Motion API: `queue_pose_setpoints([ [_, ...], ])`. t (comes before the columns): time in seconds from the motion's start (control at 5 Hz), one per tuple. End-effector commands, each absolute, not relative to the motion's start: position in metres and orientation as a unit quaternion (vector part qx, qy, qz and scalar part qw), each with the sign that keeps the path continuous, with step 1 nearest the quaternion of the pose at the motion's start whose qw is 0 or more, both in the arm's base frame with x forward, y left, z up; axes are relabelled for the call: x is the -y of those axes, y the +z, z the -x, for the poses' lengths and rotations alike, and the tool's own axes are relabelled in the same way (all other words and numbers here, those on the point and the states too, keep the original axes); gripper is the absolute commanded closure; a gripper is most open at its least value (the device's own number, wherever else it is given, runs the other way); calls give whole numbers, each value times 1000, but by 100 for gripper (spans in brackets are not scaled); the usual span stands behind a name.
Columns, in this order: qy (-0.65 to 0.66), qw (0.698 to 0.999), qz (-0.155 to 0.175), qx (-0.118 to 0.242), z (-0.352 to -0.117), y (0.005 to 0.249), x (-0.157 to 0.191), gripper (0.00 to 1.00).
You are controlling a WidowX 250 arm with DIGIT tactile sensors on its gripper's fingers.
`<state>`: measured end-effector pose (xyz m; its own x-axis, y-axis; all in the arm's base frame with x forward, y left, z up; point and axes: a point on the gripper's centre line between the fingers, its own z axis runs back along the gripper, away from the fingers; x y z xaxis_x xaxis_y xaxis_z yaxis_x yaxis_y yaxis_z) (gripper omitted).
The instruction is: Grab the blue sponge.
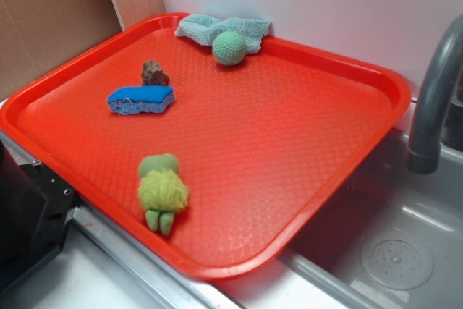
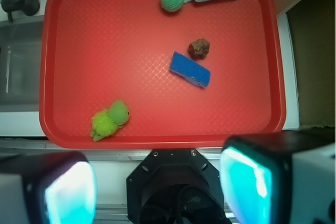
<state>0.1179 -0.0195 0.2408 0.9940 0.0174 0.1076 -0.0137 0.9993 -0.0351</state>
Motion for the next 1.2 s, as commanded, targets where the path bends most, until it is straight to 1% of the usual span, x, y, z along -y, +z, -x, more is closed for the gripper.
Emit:
queue_pose_setpoints([
  [0.0,8,998,17,54,-118,241,19,0],
  [0.2,-21,999,19,-42,-157,194,-5,0],
  [0.4,-91,996,-7,-26,-174,166,-17,0],
  [0.6,-213,977,-21,10,-183,133,-29,0],
  [0.8,-309,950,-11,36,-184,133,-33,0],
  [1.0,-309,950,-11,36,-184,133,-33,0],
])
